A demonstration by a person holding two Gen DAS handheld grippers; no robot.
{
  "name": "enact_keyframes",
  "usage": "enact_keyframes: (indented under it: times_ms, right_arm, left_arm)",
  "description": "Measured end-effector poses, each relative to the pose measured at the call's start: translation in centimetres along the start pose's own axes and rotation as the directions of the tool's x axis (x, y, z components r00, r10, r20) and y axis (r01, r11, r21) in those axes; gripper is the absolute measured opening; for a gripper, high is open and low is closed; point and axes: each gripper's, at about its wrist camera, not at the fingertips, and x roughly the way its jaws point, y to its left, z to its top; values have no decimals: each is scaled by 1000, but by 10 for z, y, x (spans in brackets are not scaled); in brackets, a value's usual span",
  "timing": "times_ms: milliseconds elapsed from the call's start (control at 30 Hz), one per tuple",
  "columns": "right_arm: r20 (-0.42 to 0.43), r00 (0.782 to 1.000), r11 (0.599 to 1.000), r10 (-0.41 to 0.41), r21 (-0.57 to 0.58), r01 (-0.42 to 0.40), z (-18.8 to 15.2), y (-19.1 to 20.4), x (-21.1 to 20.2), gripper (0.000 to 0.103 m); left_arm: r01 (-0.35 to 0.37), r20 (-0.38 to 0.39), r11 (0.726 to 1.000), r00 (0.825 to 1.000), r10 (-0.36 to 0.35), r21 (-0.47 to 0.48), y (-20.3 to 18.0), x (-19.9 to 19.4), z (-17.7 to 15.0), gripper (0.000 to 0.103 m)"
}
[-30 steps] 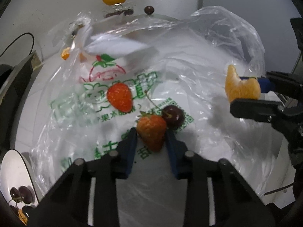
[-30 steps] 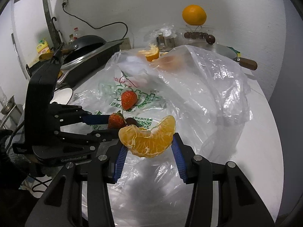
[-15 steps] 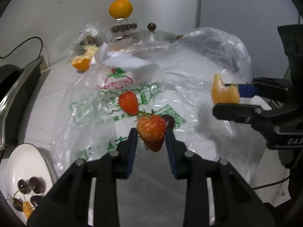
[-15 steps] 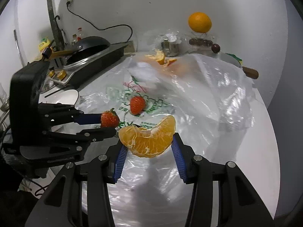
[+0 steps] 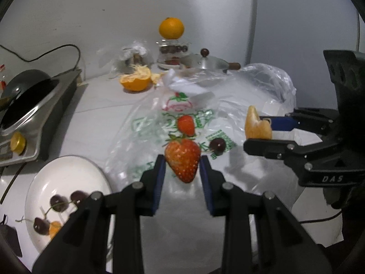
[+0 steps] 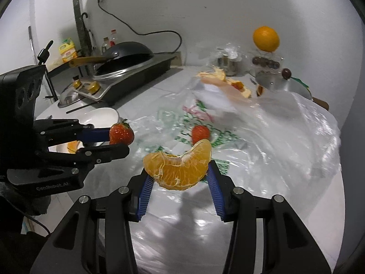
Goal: Organize fruits
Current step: 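Carry the strawberry over the white plate with the left tool while the right tool carries the segment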
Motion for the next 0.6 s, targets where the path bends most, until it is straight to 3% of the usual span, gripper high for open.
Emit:
enact_keyframes:
  times_ms: [600]
  right_arm:
    - [-30,997,992,77,-95,-80,21,78,32,49]
  left_arm:
    - [-94,57,988,993,102,-124,82,-58,-34,31]
